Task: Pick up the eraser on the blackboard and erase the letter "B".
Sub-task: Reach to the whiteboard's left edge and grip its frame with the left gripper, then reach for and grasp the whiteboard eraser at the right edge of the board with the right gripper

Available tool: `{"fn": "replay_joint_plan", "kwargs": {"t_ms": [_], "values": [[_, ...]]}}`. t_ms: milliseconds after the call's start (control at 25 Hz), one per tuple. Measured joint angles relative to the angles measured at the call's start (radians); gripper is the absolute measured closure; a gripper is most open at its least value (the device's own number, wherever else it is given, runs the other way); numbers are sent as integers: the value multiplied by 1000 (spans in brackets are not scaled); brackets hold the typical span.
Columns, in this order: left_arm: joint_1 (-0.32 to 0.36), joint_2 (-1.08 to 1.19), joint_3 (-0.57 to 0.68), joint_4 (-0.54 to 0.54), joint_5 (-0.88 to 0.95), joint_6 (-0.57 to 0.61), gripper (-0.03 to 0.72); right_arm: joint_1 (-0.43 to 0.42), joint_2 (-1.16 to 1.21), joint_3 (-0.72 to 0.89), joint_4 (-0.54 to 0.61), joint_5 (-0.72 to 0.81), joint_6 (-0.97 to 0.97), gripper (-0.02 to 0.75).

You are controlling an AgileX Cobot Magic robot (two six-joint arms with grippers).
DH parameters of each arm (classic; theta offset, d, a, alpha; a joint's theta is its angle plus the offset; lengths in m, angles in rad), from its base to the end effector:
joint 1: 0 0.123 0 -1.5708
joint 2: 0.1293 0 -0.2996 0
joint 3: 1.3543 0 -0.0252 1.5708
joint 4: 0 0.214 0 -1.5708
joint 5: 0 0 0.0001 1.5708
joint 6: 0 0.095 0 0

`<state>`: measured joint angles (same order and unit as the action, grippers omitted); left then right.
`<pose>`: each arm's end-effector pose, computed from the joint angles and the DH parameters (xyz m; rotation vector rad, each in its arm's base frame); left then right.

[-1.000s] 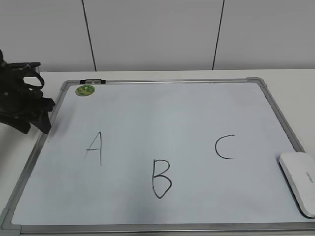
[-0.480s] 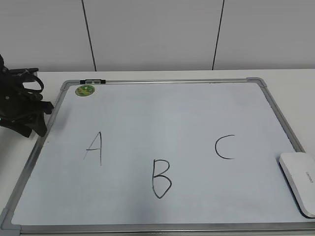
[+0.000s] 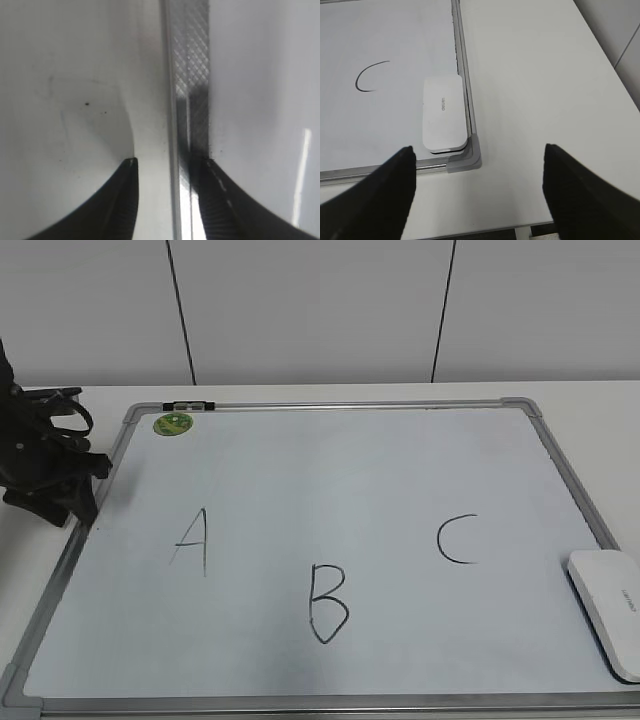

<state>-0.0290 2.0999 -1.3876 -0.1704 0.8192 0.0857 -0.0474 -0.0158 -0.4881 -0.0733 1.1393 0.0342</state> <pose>0.3836 -0.0229 0.1617 0.0091 3.0057 -0.1929 -0.0534 -0.0038 0.2477 0.0935 2.1161 -0.0966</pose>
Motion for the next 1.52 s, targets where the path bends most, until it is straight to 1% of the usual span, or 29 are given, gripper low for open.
{"fn": "replay_joint_plan", "kwargs": {"t_ms": [200, 280, 440, 480, 520, 800, 1000, 1200, 1400, 1520], "values": [[0, 12, -11, -9, 4, 0, 414, 0, 0, 0, 0, 0, 0, 151], [0, 17, -12, -14, 13, 0, 462, 0, 0, 0, 0, 0, 0, 151], [0, 21, -21, -34, 25, 0, 610, 0, 0, 0, 0, 0, 0, 151], [0, 22, -21, -34, 25, -2, 638, 0, 0, 0, 0, 0, 0, 151], [0, 22, -21, -34, 26, -4, 651, 0, 0, 0, 0, 0, 0, 151], [0, 22, -21, -36, 28, -8, 659, 0, 0, -6, 0, 0, -4, 151], [0, 22, -21, -36, 29, -8, 659, 0, 51, -93, 22, 0, -21, 151], [0, 22, -21, -38, 29, -9, 659, 0, 311, -212, 26, -10, -60, 151], [0, 22, -21, -38, 29, -9, 659, 0, 485, -221, 59, -84, -64, 152], [0, 22, -21, -38, 29, -9, 659, 0, 581, -221, 102, -87, -117, 152]]}}
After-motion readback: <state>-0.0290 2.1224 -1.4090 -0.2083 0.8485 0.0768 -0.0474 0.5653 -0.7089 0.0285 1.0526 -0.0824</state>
